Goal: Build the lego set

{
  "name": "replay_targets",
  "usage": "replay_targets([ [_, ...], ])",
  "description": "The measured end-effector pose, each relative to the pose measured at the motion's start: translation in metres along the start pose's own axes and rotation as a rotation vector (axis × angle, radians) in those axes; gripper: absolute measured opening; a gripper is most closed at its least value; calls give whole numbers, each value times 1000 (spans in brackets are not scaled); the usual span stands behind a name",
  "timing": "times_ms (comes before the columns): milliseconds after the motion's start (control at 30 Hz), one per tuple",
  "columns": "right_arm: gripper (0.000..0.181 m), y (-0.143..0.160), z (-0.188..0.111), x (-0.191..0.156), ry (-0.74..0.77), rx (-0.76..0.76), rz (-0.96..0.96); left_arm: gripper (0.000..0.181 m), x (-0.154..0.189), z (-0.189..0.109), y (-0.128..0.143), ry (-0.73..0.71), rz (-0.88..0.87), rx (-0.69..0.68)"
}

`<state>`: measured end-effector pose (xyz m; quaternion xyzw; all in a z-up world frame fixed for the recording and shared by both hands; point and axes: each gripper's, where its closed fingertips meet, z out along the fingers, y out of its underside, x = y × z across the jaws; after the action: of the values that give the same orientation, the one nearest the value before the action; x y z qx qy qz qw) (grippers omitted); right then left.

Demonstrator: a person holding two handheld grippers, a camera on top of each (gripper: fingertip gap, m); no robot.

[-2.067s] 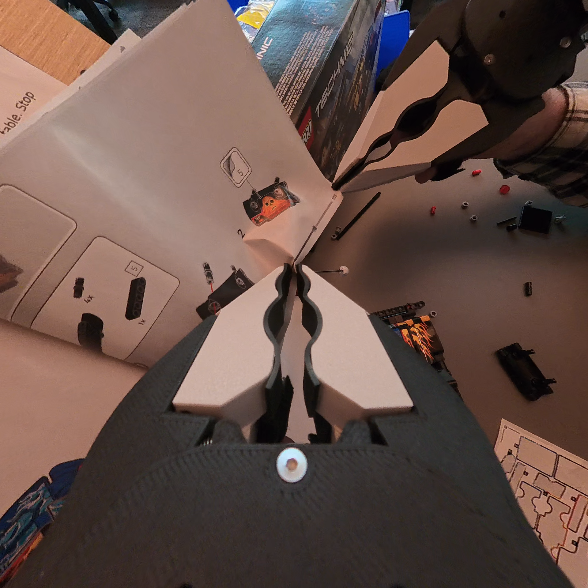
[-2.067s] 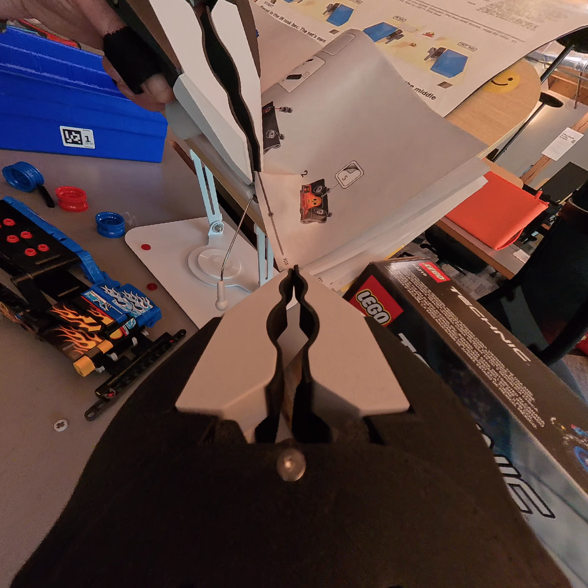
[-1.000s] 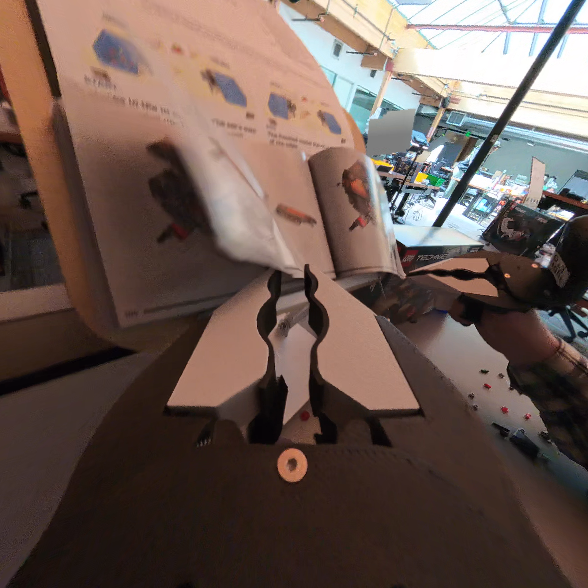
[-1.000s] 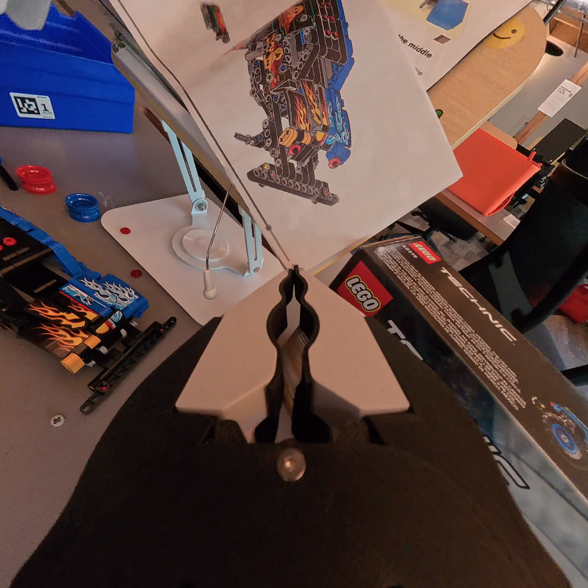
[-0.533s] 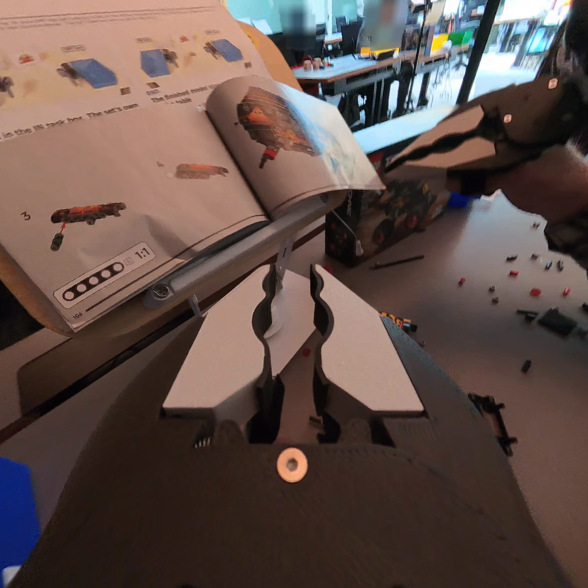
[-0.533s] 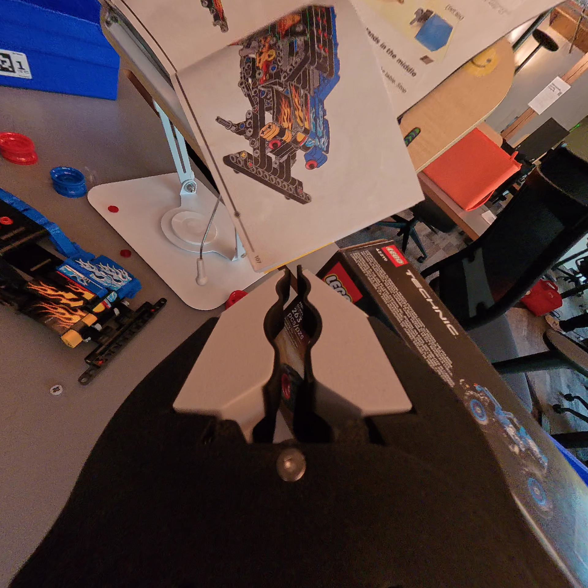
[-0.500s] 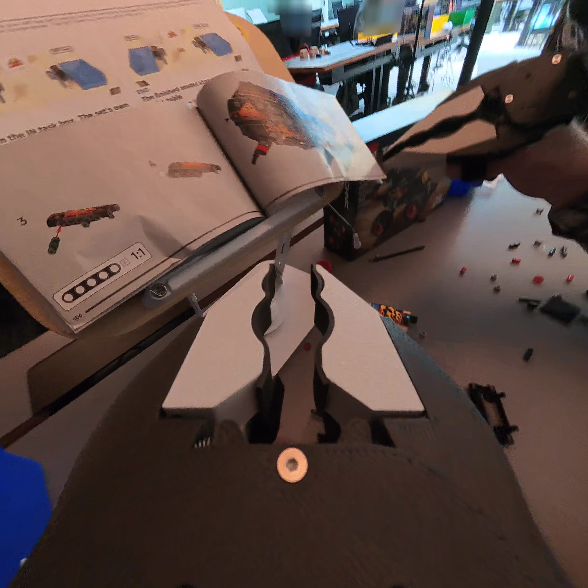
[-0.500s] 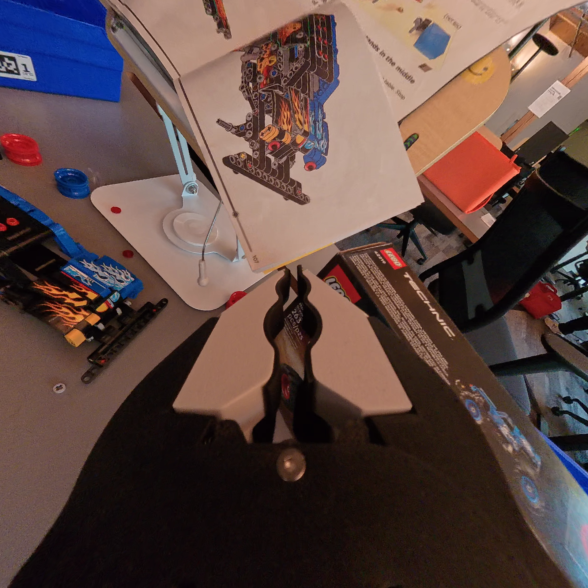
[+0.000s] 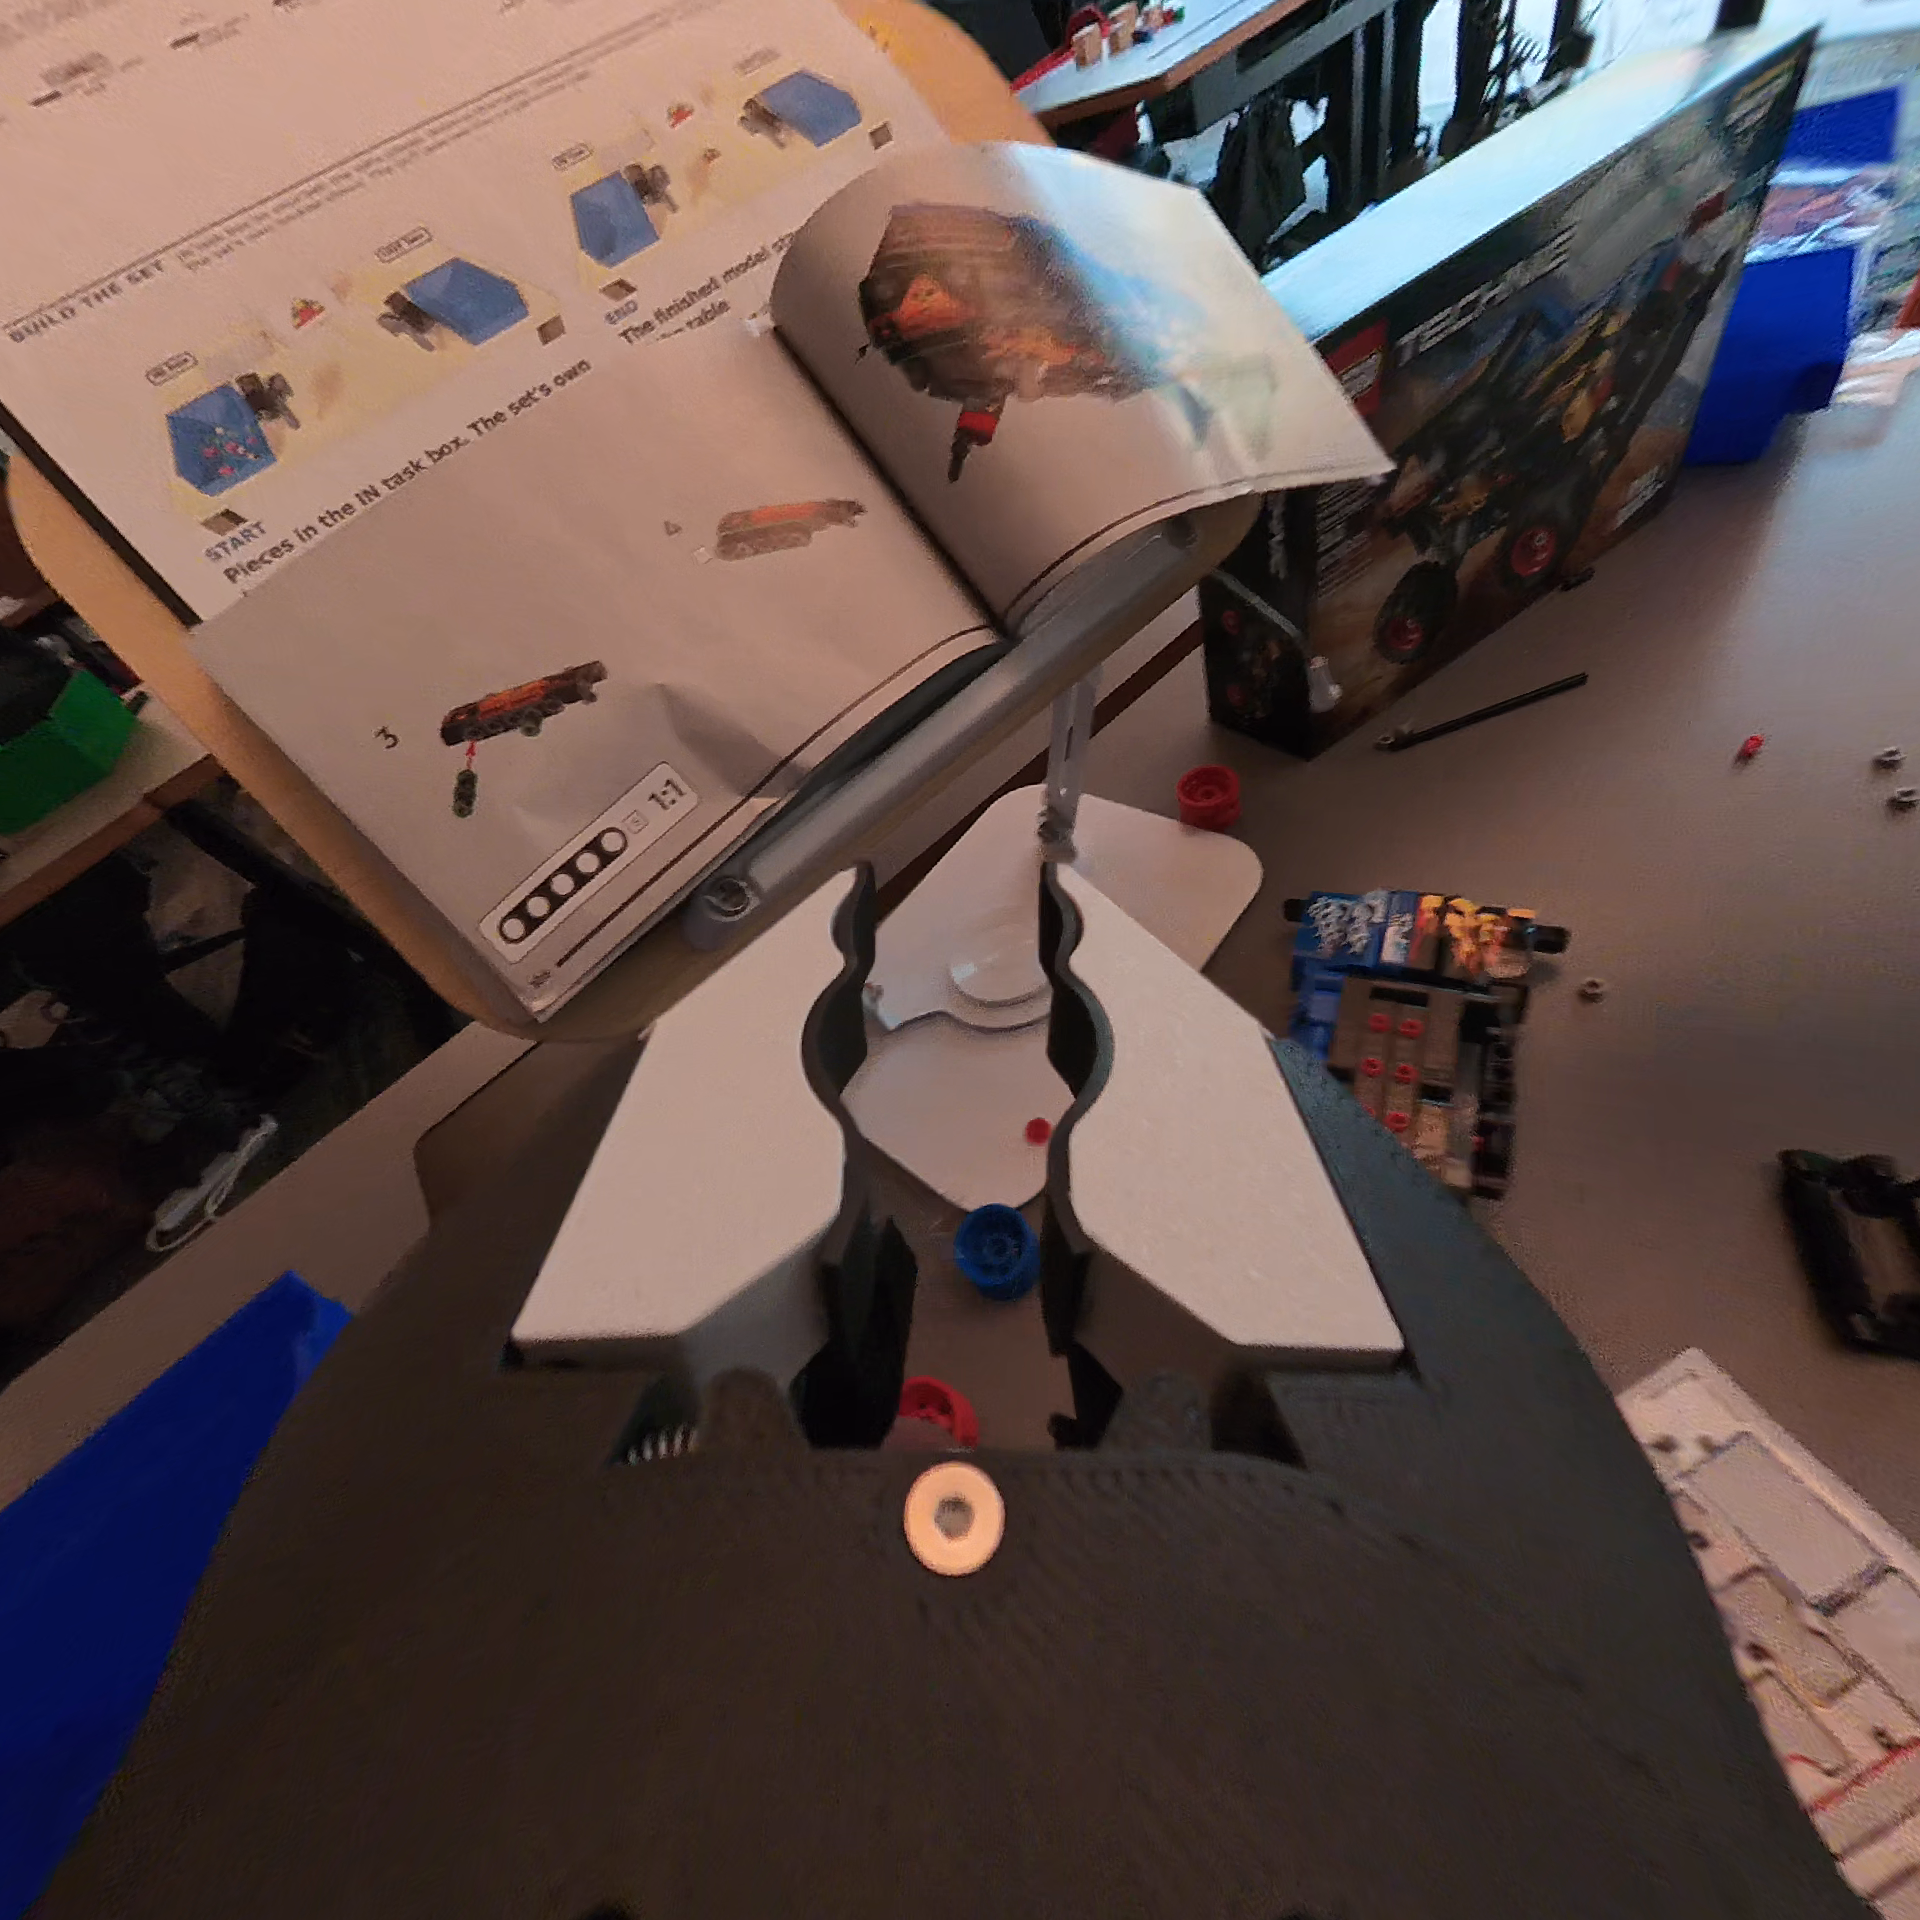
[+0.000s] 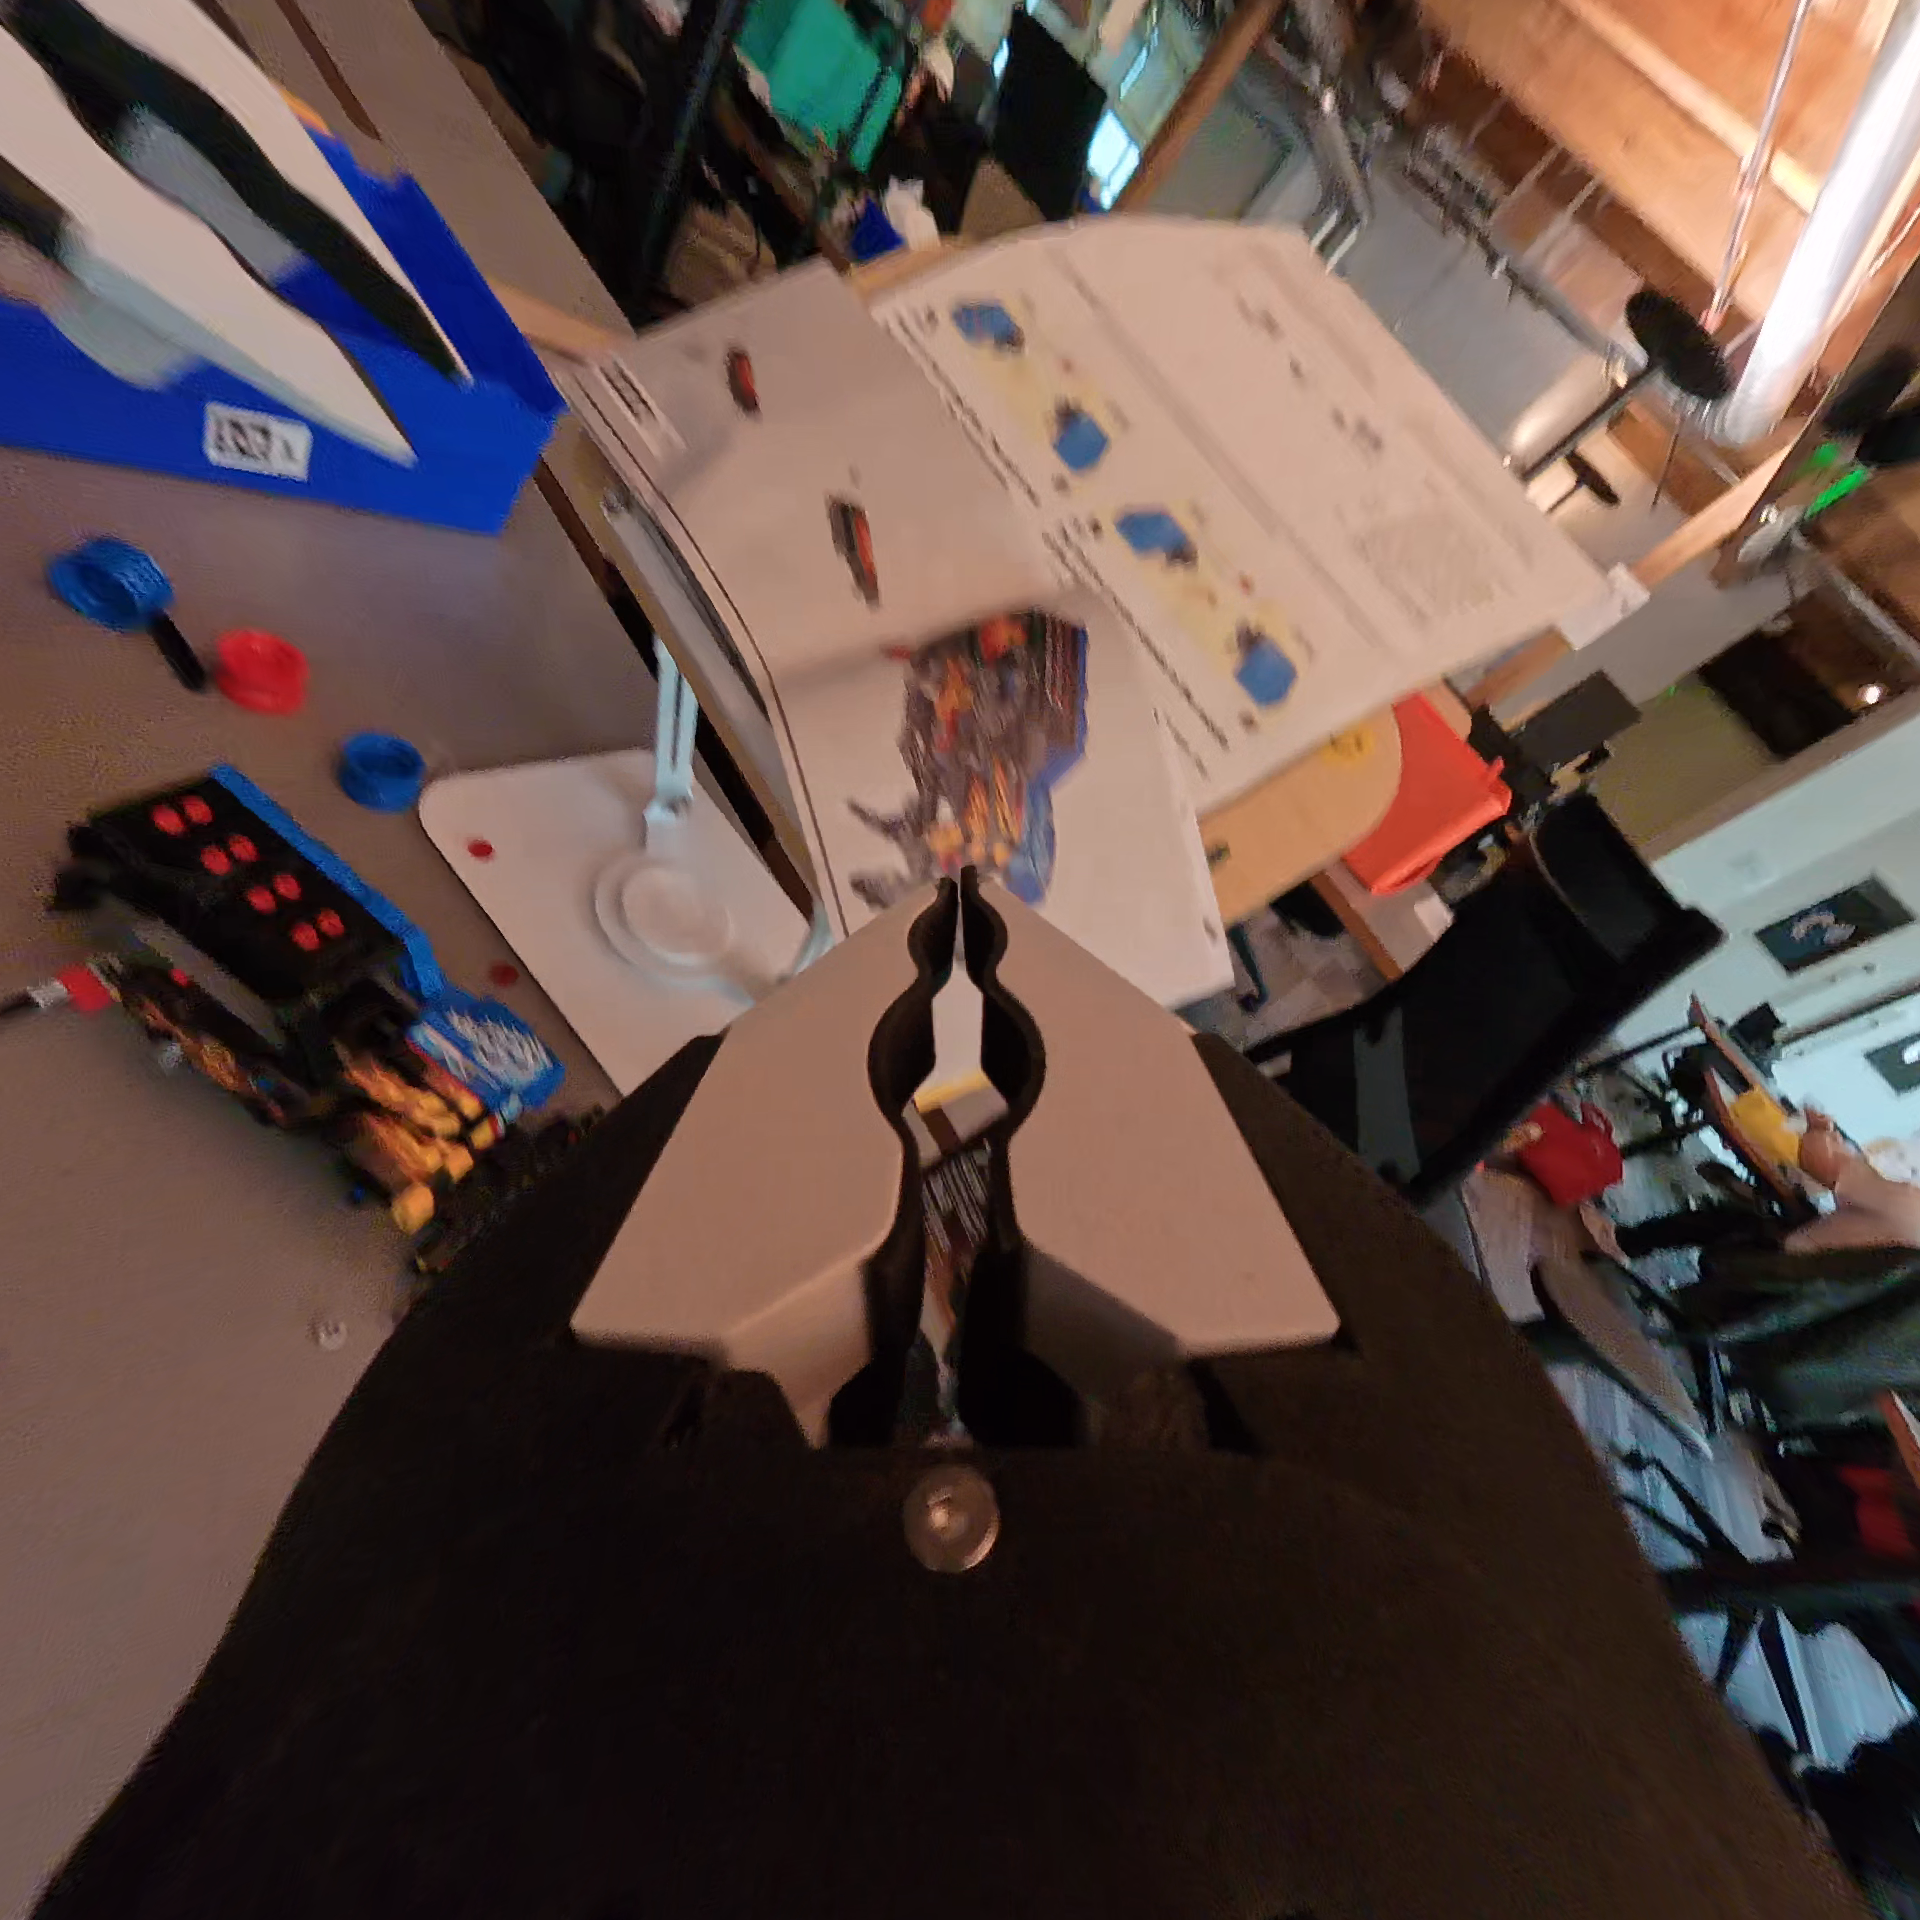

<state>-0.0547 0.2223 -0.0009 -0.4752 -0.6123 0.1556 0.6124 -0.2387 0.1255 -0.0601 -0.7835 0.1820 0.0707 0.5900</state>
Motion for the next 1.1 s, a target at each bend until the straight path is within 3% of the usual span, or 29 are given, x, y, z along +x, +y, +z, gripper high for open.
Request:
replay_targets([
  [67, 0, -21, 15, -17, -20, 30, -24, 30, -13, 7, 6, -34, 33, -15],
  [167, 0, -26, 62, -33, -27, -9, -55, 29, -36, 17, 6, -72, 16, 7],
  [300, 0, -7, 122, -40, -54, -55, -62, 29, -54, 29, 5, -84, 18, 9],
  [400, 0, 20, 144, -24, -16, -125, -83, 27, -71, 39, 14, -94, 13, -14],
  [567, 0, 47, 150, -5, 8, -208, -72, 26, -102, 46, 32, -108, -46, -47],
  [800, 0, 51, 148, 0, -17, -225, -39, 31, -117, 55, 41, -88, -110, -41],
  [967, 0, 24, 132, -11, 6, -203, -154, 30, -126, 55, 39, -108, -122, -23],
  [1100, 3, -19, 129, -59, -128, -114, -168, 30, -120, 52, 38, -64, -138, 2],
])
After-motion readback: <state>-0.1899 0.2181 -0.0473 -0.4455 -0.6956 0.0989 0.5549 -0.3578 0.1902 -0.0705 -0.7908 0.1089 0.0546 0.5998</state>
